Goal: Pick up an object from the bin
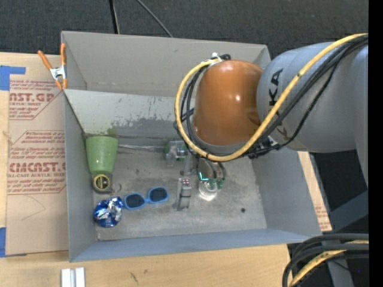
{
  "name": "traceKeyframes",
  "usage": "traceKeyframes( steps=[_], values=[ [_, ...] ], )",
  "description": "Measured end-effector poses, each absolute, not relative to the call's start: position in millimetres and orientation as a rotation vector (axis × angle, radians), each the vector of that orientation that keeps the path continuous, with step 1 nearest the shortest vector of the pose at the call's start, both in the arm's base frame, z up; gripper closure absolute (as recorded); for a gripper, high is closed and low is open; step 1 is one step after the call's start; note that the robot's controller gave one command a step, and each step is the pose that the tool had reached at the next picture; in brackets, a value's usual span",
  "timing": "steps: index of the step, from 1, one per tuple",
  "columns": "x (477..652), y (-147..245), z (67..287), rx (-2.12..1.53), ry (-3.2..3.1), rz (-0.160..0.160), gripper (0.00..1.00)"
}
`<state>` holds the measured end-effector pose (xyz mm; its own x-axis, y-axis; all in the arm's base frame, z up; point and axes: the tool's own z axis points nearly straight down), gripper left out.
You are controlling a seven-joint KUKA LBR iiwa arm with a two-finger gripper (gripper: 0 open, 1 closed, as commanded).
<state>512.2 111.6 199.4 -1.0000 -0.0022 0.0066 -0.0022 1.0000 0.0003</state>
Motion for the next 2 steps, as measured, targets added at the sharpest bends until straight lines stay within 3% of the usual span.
traceKeyframes(
  steps=[1,2],
  values=[
    [530.6,165.7,65.2,0.023,-3.136,-0.002,0.0],
    [532.8,164.4,69.6,0.018,-3.142,-0.003,1.0]
  ],
)
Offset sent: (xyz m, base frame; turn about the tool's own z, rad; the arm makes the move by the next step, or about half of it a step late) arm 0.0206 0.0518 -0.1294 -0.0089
